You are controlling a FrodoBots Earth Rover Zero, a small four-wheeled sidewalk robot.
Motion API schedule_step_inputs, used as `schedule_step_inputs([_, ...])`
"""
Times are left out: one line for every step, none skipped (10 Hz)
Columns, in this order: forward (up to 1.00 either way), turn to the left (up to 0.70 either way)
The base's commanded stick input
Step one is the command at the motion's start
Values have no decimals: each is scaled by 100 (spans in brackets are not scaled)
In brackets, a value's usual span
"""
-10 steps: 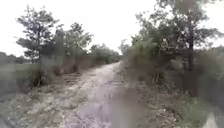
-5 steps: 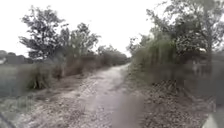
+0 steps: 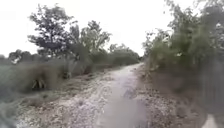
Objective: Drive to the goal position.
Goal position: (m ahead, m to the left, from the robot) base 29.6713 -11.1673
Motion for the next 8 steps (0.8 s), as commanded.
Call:
schedule_step_inputs([85,0])
schedule_step_inputs([85,0])
schedule_step_inputs([85,0])
schedule_step_inputs([85,0])
schedule_step_inputs([85,0])
schedule_step_inputs([85,0])
schedule_step_inputs([85,0])
schedule_step_inputs([85,0])
